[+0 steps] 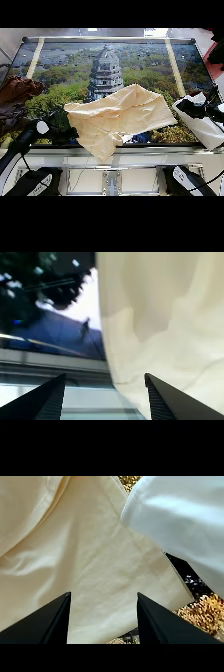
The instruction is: Fold the shirts.
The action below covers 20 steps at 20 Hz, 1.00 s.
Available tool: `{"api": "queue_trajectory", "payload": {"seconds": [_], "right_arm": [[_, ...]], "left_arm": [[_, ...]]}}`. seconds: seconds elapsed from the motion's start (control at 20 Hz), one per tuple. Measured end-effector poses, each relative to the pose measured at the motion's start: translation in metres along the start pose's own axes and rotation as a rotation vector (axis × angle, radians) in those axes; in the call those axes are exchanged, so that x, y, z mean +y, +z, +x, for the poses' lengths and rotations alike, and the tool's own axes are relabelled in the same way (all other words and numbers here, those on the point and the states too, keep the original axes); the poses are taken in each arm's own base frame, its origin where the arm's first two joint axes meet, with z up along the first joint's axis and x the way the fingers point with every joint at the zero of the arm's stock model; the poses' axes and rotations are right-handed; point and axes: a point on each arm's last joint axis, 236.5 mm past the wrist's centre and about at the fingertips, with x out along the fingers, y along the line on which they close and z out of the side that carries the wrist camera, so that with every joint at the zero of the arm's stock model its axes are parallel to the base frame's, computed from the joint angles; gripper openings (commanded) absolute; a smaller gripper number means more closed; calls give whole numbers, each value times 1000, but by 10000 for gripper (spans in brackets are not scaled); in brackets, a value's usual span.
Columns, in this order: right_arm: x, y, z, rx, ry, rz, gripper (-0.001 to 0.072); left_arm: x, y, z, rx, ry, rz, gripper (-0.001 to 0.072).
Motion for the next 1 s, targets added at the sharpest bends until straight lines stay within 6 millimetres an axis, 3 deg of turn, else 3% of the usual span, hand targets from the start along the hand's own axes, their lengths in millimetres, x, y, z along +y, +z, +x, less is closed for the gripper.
{"api": "queue_trajectory", "payload": {"seconds": [0.15, 0.55, 0.6, 0.65, 0.8, 1.0], "right_arm": [[-2, -2, 0, 7, -8, -6, 475], [-4, -3, 0, 13, -16, -12, 475], [-4, -3, 0, 14, -17, -13, 474], [-4, -3, 0, 14, -19, -14, 474], [-5, -3, 0, 14, -22, -16, 474], [-12, -6, 1, 22, -44, -25, 474]], "left_arm": [[-14, -15, 9, 53, -25, 7, 556], [-34, -25, 26, 95, -94, -69, 548], [-35, -26, 27, 100, -101, -75, 509], [-36, -25, 29, 99, -110, -83, 425], [-40, -17, 33, 66, -132, -95, 12], [-49, -13, 32, 50, -172, -89, 11]]}}
